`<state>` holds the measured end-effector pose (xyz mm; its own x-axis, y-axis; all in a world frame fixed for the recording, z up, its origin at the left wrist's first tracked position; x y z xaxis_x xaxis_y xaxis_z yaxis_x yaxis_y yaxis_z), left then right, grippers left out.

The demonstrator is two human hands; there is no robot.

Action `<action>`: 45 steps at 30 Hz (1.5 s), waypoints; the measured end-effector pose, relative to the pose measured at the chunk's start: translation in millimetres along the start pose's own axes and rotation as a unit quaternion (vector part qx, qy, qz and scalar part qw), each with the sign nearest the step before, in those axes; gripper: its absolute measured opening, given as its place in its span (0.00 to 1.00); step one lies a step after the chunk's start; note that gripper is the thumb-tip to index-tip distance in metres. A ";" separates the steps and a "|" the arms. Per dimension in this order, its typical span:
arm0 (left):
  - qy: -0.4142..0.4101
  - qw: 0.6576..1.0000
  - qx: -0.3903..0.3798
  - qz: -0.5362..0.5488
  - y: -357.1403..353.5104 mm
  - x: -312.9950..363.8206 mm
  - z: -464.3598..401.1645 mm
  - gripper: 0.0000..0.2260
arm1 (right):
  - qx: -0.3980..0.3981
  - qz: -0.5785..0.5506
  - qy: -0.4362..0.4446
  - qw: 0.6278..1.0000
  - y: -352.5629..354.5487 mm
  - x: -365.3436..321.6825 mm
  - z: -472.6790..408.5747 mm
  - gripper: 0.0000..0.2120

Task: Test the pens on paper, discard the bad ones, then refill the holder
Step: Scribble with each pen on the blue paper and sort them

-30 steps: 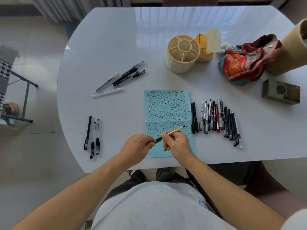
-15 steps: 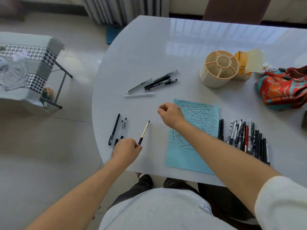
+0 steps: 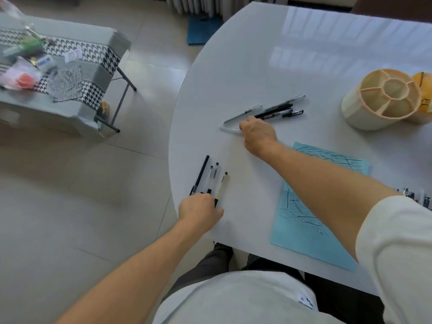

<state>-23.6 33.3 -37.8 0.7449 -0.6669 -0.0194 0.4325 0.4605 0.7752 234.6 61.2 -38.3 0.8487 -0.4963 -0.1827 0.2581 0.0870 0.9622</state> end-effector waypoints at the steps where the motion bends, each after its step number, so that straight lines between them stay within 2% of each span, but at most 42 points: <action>1: -0.009 1.000 0.010 0.009 3.3 1.5 0.6 0.18 | -0.006 -0.013 -0.008 1.000 -0.2 2.0 1.5 0.14; 3: -0.032 0.998 0.039 0.047 12.1 8.6 2.3 0.18 | -0.004 -0.095 -0.043 0.995 4.8 12.8 13.2 0.14; 5: -0.060 0.990 0.065 0.112 24.4 20.3 2.8 0.15 | 0.023 -0.258 -0.103 0.960 12.9 28.7 40.0 0.09; 6: -0.079 0.983 0.073 0.146 30.8 29.0 2.3 0.13 | 0.025 -0.360 -0.140 0.922 13.1 37.1 59.1 0.06; 8: -0.125 0.964 0.083 0.218 42.8 51.5 2.7 0.10 | 0.000 -0.543 -0.201 0.815 6.7 48.4 102.9 0.04; 9: -0.146 0.951 0.080 0.260 46.7 63.5 3.1 0.11 | -0.009 -0.602 -0.215 0.769 4.0 53.1 125.0 0.04; 11: -0.183 0.927 0.039 0.326 48.7 89.9 4.0 0.14 | -0.012 -0.674 -0.232 0.701 0.8 62.9 167.3 0.04; 13: -0.223 0.912 -0.018 0.344 45.8 119.1 8.7 0.12 | 0.003 -0.711 -0.248 0.658 -2.4 73.4 205.6 0.04; 15: -0.266 0.905 -0.054 0.328 41.5 147.5 16.2 0.08 | 0.027 -0.725 -0.267 0.634 -6.8 82.7 236.8 0.03; 17: -0.293 0.904 -0.072 0.302 34.8 169.2 23.3 0.11 | 0.050 -0.731 -0.288 0.617 -12.1 92.1 263.2 0.02; 20: -0.324 0.903 -0.081 0.270 24.3 191.3 32.3 0.12 | 0.104 -0.715 -0.317 0.615 -16.1 110.0 300.3 0.08; 23: -0.401 0.899 -0.015 0.176 25.6 223.8 44.6 0.12 | 0.174 -0.677 -0.357 0.620 -18.6 124.0 333.5 0.11; 24: -0.421 0.897 0.010 0.136 25.0 235.7 49.1 0.13 | 0.200 -0.668 -0.385 0.605 -21.6 129.9 345.0 0.11; 27: -0.421 0.904 0.039 0.062 11.5 243.0 47.7 0.16 | 0.300 -0.633 -0.502 0.508 -27.1 172.1 392.8 0.11; 28: -0.410 0.909 0.040 0.056 5.7 234.8 44.6 0.16 | 0.317 -0.618 -0.520 0.497 -25.9 191.0 408.7 0.10; 29: -0.400 0.914 0.040 0.053 1.2 225.3 42.0 0.15 | 0.318 -0.608 -0.523 0.506 -24.3 208.0 421.2 0.09; 31: -0.402 0.913 0.051 0.051 -4.9 212.3 39.5 0.13 | 0.284 -0.596 -0.495 0.565 -23.2 223.5 429.5 0.08; 36: -0.490 0.865 0.081 0.064 -14.1 228.2 50.6 0.13 | 0.179 -0.555 -0.387 0.714 -38.9 190.2 405.4 0.07; 40: -0.487 0.867 0.093 0.056 -16.5 228.7 47.1 0.15 | 0.146 -0.466 -0.344 0.802 -43.5 174.0 390.9 0.06; 42: -0.479 0.872 0.089 0.052 -17.8 228.9 45.3 0.15 | 0.137 -0.425 -0.327 0.833 -44.5 169.4 386.8 0.06; 45: -0.472 0.876 0.087 0.056 -20.6 227.2 44.0 0.16 | 0.151 -0.379 -0.325 0.854 -41.5 170.9 390.0 0.08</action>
<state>114.4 -153.5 -30.4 -0.0089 -0.8485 0.5291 0.2386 0.5120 0.8252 188.9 -364.0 -30.8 0.0310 -0.6945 -0.7188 0.4056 -0.6485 0.6441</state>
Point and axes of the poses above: each hand's wrist, its own z-axis away from the middle knuckle, its own y-axis out of the back of the hand, x = y × z, the point moved 7 cm from there along -z, towards the middle knuckle, and after that the axes turned 1 degree about z, right-handed, at the moved point
